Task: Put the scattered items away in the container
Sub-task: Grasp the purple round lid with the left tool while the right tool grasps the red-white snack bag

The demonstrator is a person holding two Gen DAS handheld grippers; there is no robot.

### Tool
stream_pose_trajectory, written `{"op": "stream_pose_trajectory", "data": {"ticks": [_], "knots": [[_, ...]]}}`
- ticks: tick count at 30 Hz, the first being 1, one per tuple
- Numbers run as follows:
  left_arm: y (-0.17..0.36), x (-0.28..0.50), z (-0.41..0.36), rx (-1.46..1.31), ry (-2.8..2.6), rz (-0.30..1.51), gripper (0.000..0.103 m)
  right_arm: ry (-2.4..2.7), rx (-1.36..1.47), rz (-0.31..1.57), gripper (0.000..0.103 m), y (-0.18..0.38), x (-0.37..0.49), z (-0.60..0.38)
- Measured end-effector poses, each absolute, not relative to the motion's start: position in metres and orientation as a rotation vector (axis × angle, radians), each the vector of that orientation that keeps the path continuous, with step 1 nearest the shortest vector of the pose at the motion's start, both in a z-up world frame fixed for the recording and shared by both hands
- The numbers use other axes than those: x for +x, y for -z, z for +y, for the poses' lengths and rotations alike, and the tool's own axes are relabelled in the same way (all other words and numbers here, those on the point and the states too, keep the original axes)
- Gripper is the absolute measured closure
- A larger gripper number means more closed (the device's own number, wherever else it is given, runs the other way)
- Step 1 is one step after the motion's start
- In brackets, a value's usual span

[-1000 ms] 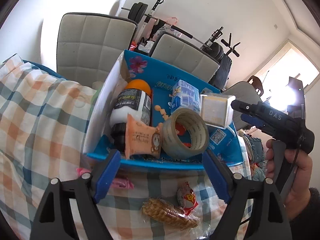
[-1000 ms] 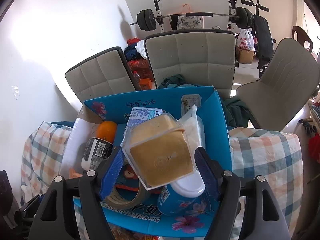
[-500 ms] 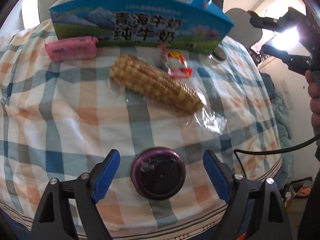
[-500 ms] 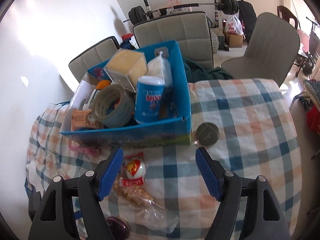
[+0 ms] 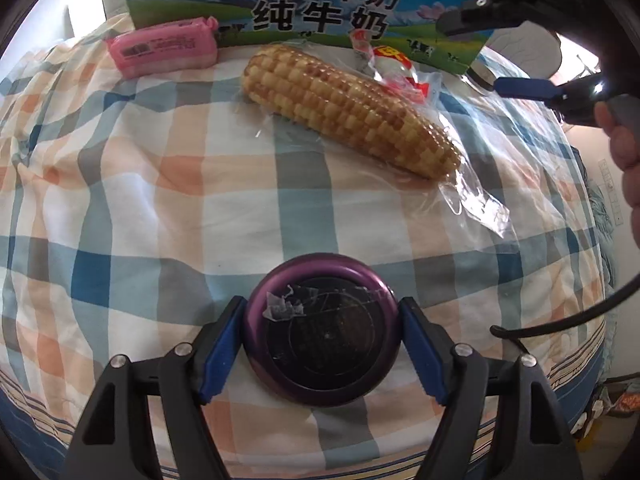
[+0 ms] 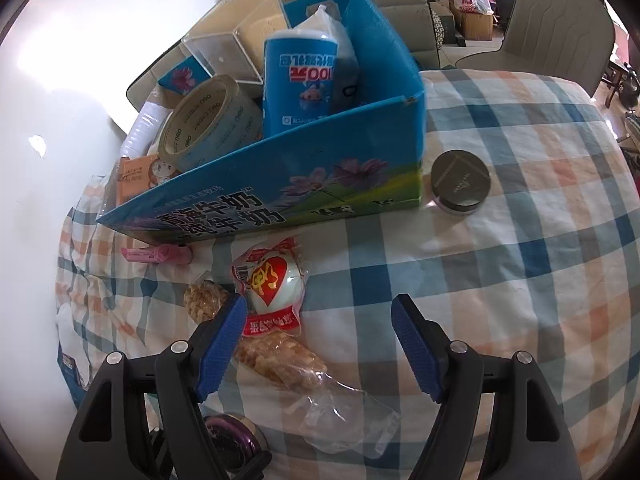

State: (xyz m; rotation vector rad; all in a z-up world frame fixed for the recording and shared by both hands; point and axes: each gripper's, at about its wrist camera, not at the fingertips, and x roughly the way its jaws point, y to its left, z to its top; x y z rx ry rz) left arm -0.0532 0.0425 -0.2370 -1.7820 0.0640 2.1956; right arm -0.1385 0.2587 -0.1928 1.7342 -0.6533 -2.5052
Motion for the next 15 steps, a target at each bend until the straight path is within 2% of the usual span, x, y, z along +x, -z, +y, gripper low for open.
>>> {"op": "stream_pose_trajectory", "data": {"ticks": [10,14,15], "knots": [[0.211,-0.073,-0.01,-1.793,-2.359,-0.046,0.027,2.406,1.841,-0.558,0.027,0.243,-0.178,0.213],[0.192,-0.093,-0.026,-1.767,-2.423,-0.113,0.027,2.425,1.775,-0.45,0.052,0.236,-0.181,0.198],[0.187,-0.098,-0.028,-1.756,-2.435,-0.127,0.027,2.432,1.766,-0.412,0.054,0.234,-0.18,0.194]]}}
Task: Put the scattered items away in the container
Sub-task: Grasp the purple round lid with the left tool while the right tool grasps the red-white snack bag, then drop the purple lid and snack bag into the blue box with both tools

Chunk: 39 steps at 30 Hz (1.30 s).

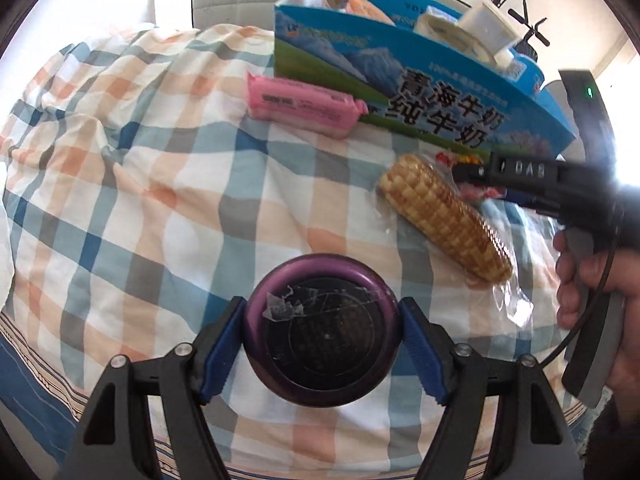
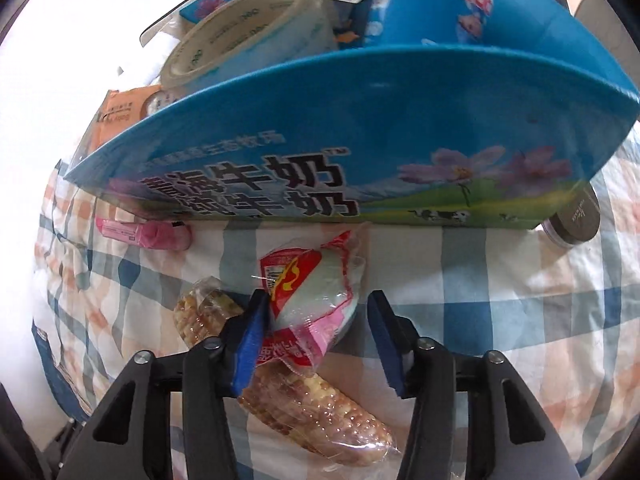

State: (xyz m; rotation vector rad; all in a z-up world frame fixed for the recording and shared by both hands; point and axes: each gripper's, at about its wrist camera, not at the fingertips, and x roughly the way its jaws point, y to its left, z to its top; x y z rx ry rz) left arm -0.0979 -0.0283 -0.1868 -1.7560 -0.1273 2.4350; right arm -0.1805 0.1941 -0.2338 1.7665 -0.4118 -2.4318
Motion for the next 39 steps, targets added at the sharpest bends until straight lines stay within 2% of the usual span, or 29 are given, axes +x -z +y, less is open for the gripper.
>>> {"op": "stream_pose_trajectory", "data": {"ticks": [2,4,9,17,25,29,32,39], "knots": [[0.176,-0.108,-0.032,-1.73,-2.453,-0.159,0.027,2.446,1.761,-0.363,0.055,0.232,-0.181,0.189],[0.166,-0.118,-0.034,-1.709,-2.471,-0.179,0.027,2.439,1.755,-0.391,0.054,0.234,-0.184,0.191],[0.148,-0.139,-0.04,-1.685,-2.49,-0.243,0.027,2.326,1.784,-0.659,0.054,0.25,-0.196,0.21],[0.121,-0.156,-0.041,-1.603,-2.508,-0.303,0.027,2.321,1.73,-0.874,0.055,0.243,-0.172,0.23],[0.084,-0.204,-0.031,-1.462,-2.521,-0.335,0.026,2.405,1.494,-1.04,0.055,0.178,-0.146,0.259],[0.081,-0.243,-0.031,-1.434,-2.535,-0.359,0.027,2.443,1.369,-1.021,0.055,0.133,-0.163,0.264],[0.087,-0.271,-0.03,-1.436,-2.541,-0.347,0.026,2.491,1.328,-0.934,0.055,0.113,-0.19,0.249],[0.129,-0.311,-0.02,-1.504,-2.526,-0.205,0.026,2.561,1.457,-0.662,0.055,0.123,-0.249,0.221]]}}
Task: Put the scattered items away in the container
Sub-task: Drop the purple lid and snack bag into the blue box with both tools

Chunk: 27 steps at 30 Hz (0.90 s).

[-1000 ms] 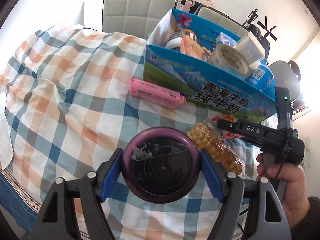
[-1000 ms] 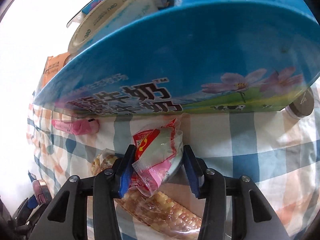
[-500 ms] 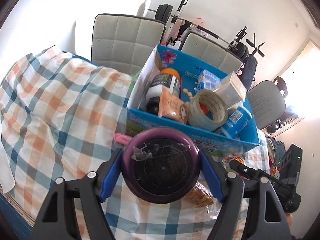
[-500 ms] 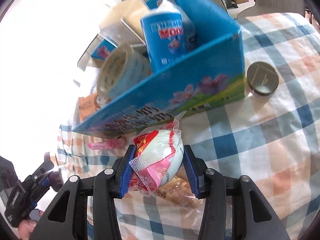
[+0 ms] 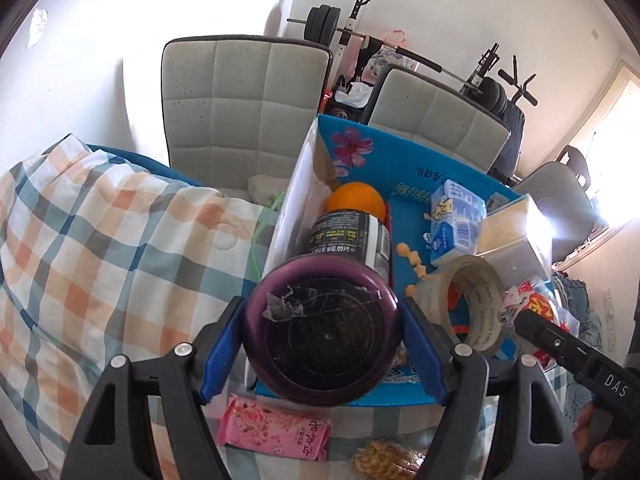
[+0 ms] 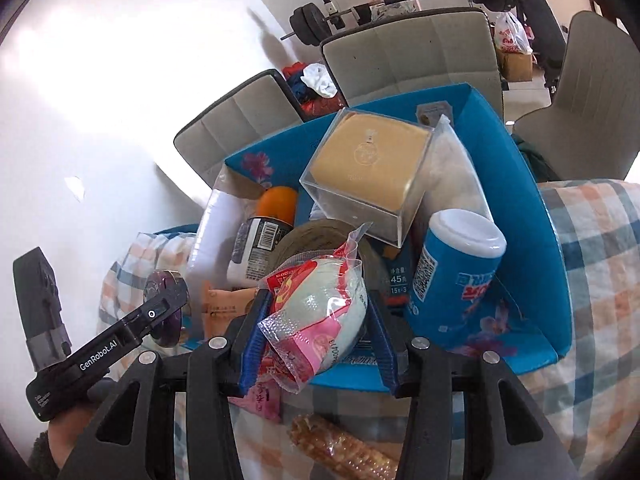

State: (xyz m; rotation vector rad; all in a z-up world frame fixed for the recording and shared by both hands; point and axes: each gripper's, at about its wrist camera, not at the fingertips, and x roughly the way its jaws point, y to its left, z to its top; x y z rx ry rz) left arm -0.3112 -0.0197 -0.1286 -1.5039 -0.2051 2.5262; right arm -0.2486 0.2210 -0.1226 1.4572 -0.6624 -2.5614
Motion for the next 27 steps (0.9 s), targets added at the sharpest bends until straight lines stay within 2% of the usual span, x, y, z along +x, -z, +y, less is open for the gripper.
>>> {"op": "stream_pose_trajectory", "data": {"ticks": [3,13,27], "knots": [[0.133,-0.313,-0.012,-1.477,-2.533,-0.134,0.026,2.587,1.498,-0.566,0.054,0.132,-0.263,0.211],[0.133,-0.319,-0.009,-1.472,-2.532,-0.129,0.026,2.638,1.525,-0.435,0.054,0.135,-0.266,0.197],[0.135,-0.315,-0.006,-1.482,-2.529,-0.084,0.026,2.654,1.549,-0.406,0.054,0.136,-0.267,0.193]]}}
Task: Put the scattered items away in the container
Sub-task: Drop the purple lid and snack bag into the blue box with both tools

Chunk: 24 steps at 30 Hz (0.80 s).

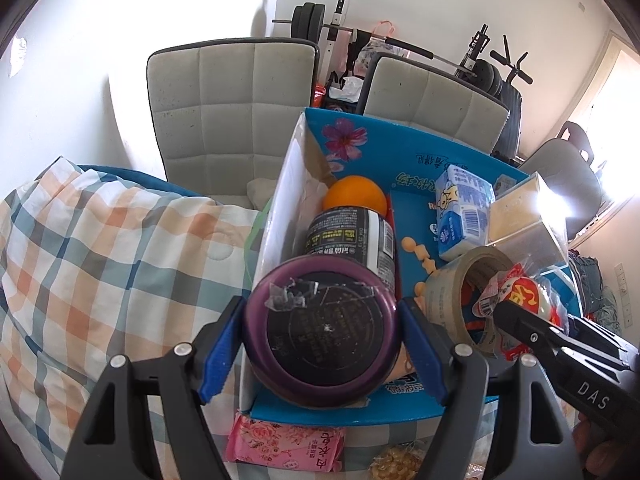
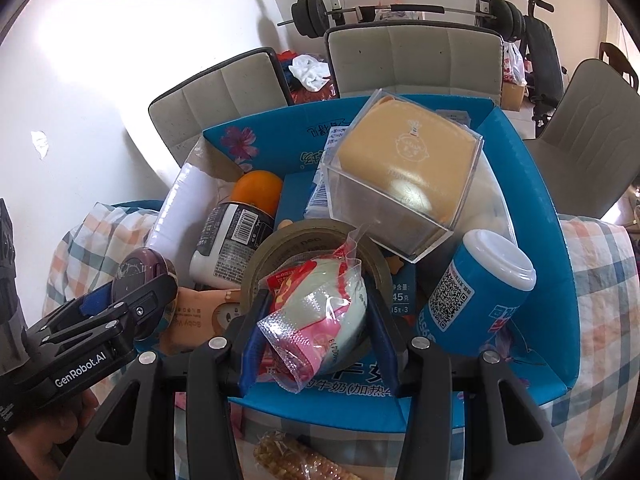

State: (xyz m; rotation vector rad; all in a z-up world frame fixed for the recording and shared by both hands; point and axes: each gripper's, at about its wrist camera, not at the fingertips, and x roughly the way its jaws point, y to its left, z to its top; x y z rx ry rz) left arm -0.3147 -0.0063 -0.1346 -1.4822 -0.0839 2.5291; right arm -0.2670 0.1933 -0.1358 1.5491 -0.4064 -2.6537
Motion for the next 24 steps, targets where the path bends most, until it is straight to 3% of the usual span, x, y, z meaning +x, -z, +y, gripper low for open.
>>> {"op": "stream_pose_trajectory", "data": {"ticks": [13,16,24], "knots": [[0.132,-0.311,-0.009,-1.524,-2.506,-0.096,0.025,2.643,1.582,-0.441,0.053,0.135,-0.266,0.196],[0.127,-0.311,-0.013,-1.515,-2.523,-0.134,0.017,2.642,1.582,-0.471,0.05,0.135,-0.265,0.199],[0.11,-0.308,-0.022,-1.485,-2.537,-0.228,0.016,2.663,1.555,-0.506,0.042,0.126,-0.257,0.208]]}}
